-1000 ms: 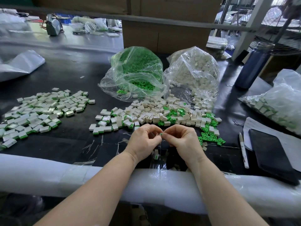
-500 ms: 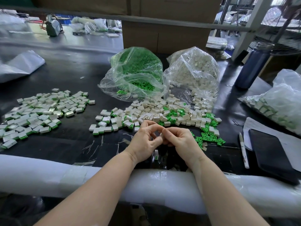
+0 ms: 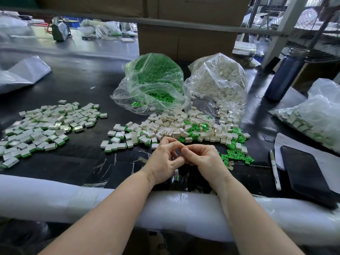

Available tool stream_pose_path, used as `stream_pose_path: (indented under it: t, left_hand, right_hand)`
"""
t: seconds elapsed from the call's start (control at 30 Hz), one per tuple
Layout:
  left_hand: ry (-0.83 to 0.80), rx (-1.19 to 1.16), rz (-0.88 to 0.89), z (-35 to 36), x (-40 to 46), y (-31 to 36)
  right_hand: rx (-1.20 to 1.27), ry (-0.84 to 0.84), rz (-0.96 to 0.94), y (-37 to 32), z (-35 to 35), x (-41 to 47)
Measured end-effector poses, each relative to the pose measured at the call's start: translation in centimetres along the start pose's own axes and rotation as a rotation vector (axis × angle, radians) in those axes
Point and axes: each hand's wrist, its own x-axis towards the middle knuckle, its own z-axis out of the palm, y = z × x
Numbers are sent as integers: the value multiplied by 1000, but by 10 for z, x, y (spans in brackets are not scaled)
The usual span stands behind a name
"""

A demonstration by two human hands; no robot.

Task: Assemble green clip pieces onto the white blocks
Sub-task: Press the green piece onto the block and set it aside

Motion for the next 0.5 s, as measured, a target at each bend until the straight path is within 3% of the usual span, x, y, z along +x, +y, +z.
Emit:
stream_pose_path:
  t: [0.5]
  left_hand:
    - [-58, 86, 4, 1, 0, -1]
  right_hand:
    - [-46, 39, 11, 2, 0, -1]
